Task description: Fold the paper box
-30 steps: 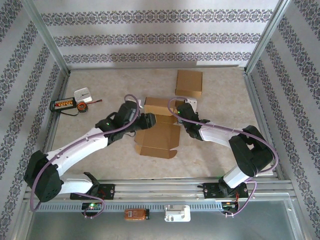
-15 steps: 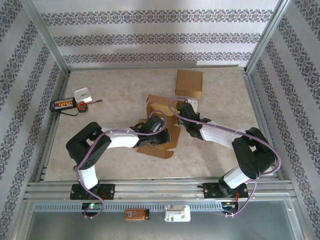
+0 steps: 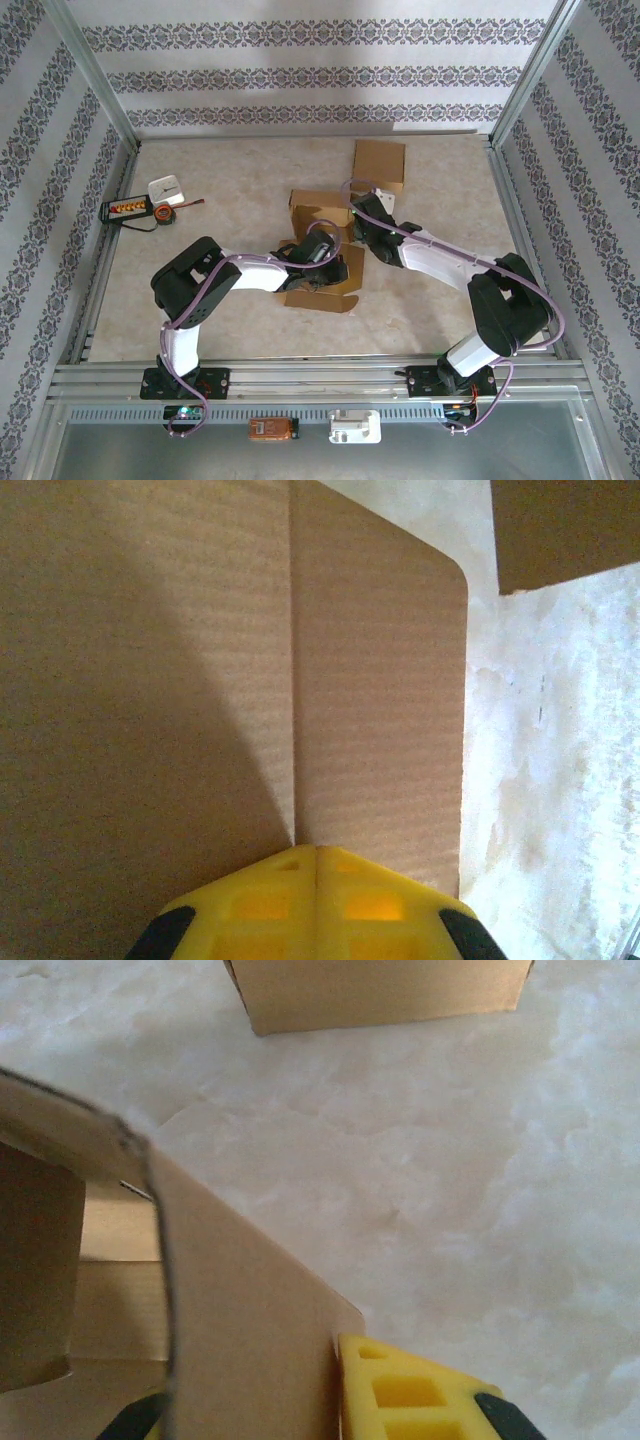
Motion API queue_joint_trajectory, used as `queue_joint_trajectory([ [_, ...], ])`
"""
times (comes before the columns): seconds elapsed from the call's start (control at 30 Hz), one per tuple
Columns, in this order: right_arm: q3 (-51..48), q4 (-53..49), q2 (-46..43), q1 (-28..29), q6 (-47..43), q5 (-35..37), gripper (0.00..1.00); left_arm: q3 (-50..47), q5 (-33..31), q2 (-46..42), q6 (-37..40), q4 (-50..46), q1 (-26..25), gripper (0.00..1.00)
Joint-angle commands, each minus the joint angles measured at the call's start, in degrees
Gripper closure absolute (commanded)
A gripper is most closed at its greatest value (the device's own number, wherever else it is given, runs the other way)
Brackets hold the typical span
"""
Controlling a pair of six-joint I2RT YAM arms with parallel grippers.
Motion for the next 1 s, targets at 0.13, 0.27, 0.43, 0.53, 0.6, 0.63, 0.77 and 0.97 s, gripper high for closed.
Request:
queue_joint_trajectory([
  [0.13,1.9,-5.5,1.2,0.8,11.8,-5.0,0.83,0.5,-0.7,1.8,0.9,-3.0,0.7,1.0],
  [0.27,1.2,-5.7,2.4,1.0,16.3,-6.2,0.83,0.9,-0.8,1.6,1.0,-3.1,1.1,1.0],
  [0.43,1.1,-6.3,3.7,2.1,14.7,-3.4,0.81,1.3,-0.9,1.6,1.1,-3.3,1.4,1.0],
  [0.53,0.3,-5.7,4.1,3.2,12.5,0.3,0.8,0.9,-0.7,0.9,0.9,-2.7,1.5,1.0],
  [0.6,-1.2,-4.2,4.4,3.9,12.1,1.6,0.8,0.5,-1.2,-0.2,0.8,-2.1,1.6,0.94],
  [0.63,-1.9,-3.6,4.5,4.0,12.1,1.9,0.8,0.3,-1.5,-0.8,0.8,-2.2,1.6,0.89],
  [0.77,-3.3,-2.3,4.3,4.2,11.3,3.3,0.81,-0.6,-2.0,-4.7,1.3,-2.8,1.6,0.74],
  [0.97,-3.0,-1.7,3.8,4.3,10.4,3.7,0.83,-4.8,-4.2,-14.5,0.9,-4.7,1.6,0.63],
])
